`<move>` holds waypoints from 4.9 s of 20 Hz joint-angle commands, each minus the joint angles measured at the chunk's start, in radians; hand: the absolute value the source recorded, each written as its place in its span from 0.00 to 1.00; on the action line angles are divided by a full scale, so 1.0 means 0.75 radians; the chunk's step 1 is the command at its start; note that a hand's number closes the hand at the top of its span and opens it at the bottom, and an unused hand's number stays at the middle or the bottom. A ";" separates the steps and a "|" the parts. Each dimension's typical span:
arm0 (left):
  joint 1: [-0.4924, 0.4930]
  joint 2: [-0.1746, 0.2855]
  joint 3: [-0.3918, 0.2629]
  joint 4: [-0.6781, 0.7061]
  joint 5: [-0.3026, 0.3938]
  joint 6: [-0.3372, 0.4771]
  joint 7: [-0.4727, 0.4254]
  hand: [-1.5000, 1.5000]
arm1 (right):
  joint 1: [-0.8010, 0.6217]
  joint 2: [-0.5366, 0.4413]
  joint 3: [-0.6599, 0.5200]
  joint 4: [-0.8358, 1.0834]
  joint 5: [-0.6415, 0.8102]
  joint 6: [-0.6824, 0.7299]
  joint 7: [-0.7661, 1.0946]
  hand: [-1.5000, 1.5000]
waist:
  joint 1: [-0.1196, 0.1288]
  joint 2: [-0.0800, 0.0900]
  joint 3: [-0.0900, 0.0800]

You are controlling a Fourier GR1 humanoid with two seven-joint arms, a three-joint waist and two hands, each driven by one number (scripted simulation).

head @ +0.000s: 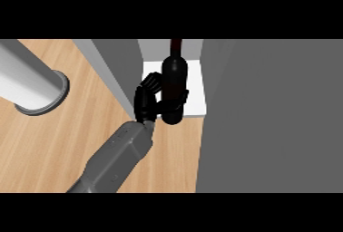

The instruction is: Pick up the wine, place it into the cabinet and close the cabinet

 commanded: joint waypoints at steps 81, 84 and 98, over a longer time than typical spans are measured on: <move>0.110 0.079 -0.028 -0.372 -0.316 -0.021 0.003 0.00 | 0.306 0.015 0.096 -0.253 -0.013 0.065 -0.097 0.00 | 0.073 -0.029 0.001; 0.134 0.112 -0.079 -0.572 -0.331 0.054 0.159 0.00 | 0.272 -0.012 0.039 -0.284 -0.070 0.053 -0.041 0.00 | 0.071 -0.025 0.002; 0.812 0.317 -0.315 -1.329 -0.464 0.118 0.133 0.00 | 0.218 -0.081 0.100 -0.220 -0.019 0.081 -0.016 1.00 | 0.067 -0.016 0.001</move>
